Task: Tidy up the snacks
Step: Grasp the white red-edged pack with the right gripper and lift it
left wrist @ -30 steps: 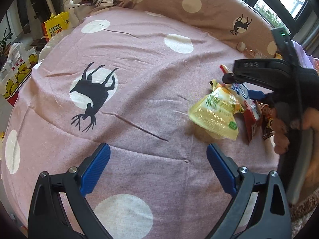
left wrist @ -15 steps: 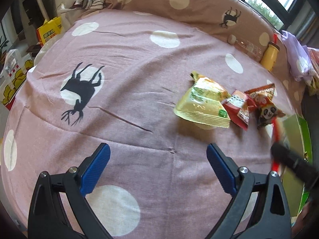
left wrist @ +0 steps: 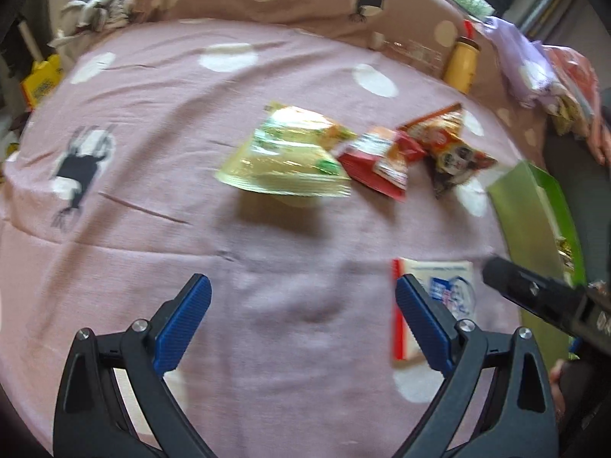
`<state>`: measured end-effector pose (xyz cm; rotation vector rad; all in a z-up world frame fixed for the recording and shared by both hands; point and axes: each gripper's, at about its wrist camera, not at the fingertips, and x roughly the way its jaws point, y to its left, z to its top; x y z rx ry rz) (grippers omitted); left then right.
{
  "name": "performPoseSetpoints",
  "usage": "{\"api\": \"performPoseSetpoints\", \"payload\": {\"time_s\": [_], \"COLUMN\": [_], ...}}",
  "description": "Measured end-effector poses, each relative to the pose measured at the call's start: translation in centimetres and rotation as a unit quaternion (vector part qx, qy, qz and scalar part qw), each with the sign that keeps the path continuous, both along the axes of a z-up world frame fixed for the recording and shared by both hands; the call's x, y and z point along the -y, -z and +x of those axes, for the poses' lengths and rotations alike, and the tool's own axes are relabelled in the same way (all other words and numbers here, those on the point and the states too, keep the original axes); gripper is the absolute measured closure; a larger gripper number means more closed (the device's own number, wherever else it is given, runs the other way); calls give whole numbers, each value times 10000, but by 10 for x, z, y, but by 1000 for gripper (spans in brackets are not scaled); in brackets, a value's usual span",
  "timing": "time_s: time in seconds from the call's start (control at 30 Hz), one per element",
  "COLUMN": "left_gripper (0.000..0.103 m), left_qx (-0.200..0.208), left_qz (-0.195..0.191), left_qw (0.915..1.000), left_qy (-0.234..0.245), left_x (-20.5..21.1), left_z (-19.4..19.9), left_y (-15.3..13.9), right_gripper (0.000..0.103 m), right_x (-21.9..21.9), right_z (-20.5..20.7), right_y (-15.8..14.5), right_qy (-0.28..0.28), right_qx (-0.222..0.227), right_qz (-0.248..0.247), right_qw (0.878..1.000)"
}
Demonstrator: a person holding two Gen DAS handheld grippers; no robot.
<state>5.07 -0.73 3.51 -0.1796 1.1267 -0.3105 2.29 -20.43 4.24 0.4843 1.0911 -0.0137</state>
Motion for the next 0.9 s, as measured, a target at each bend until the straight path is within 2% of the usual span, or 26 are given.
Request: {"api": "performPoseSetpoints", "payload": {"time_s": [0.07,0.17,0.27,0.37,0.4,0.43,0.5,0.6,0.73,0.9], "left_gripper": [6,9,18,23,29,39,55,65,69,69], "left_qx": [-115,-222,-270,-254,-174,-96,27,81,198,478], "left_qz": [-322,-521,-487,-342,-273,-209,-112,-247,-310,-549], "left_qw": [9991,9968,9953,9952,9954,9953,9939,9915,9907,9887], "left_qy": [240,561,788,878,901,941,1101,1275,1314,1307], "left_x": [10,29,47,58,61,64,73,81,84,89], "left_z": [-4,-11,-17,-18,-17,-18,-20,-20,-20,-27], "left_y": [1,4,8,14,13,13,14,15,12,-10], "right_gripper": [16,16,16,26,30,32,32,39,43,43], "right_x": [9,16,15,14,13,12,8,3,2,4], "right_z": [-3,-5,-2,3,5,7,8,9,9,3], "right_y": [0,1,8,18,23,27,29,29,27,6], "right_qy": [168,228,188,131,133,129,90,-83,-77,-12], "right_qx": [45,147,97,-87,-159,-233,-209,-168,-186,179], "right_qz": [210,507,690,731,763,796,685,825,754,684], "right_qw": [9996,9983,9974,9972,9969,9965,9974,9964,9969,9975]}}
